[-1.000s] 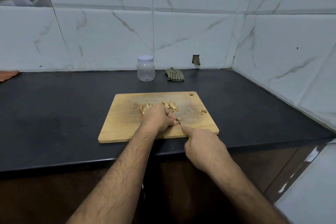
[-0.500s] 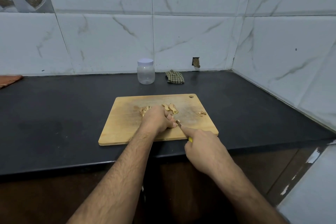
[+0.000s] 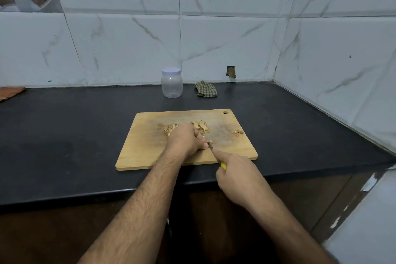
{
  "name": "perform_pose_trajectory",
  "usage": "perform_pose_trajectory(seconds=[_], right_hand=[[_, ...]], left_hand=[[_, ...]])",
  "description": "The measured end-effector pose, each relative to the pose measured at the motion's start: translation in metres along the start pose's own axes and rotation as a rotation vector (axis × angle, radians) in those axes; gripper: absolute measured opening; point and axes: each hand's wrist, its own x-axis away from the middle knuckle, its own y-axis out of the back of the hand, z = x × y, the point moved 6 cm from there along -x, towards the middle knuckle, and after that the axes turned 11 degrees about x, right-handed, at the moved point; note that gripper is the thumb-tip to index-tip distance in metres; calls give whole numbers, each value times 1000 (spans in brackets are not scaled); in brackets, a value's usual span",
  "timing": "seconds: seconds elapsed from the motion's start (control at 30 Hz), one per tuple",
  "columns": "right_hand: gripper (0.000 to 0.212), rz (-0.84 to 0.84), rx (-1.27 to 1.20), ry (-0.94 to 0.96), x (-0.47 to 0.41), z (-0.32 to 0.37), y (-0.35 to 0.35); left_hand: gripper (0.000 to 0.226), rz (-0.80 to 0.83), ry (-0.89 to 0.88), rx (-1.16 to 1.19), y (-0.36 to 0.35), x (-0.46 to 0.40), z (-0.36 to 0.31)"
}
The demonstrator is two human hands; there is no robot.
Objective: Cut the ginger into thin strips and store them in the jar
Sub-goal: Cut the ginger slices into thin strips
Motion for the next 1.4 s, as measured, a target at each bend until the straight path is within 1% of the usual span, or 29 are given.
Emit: perform_pose_trajectory(seconds=[0.2, 0.53, 0.7, 0.93, 1.1, 1.4], right_hand=[[59, -31, 35, -30, 7, -10, 4], [60, -58, 5, -7, 6, -2, 7], [60, -48, 25, -6, 4, 1, 7], [58, -39, 40, -1, 2, 4, 5], [59, -21, 61, -5, 0, 5, 5], [58, 21, 134, -5, 1, 9, 4]], left_hand=[[5, 32, 14, 42, 0, 2, -1], [16, 26, 14, 104, 3, 5, 2], [10, 26, -1, 71, 3, 4, 0], [8, 11, -12, 5, 1, 1, -2], [15, 11, 11, 8, 1, -1, -2], [13, 14, 37, 21, 1, -3, -1]])
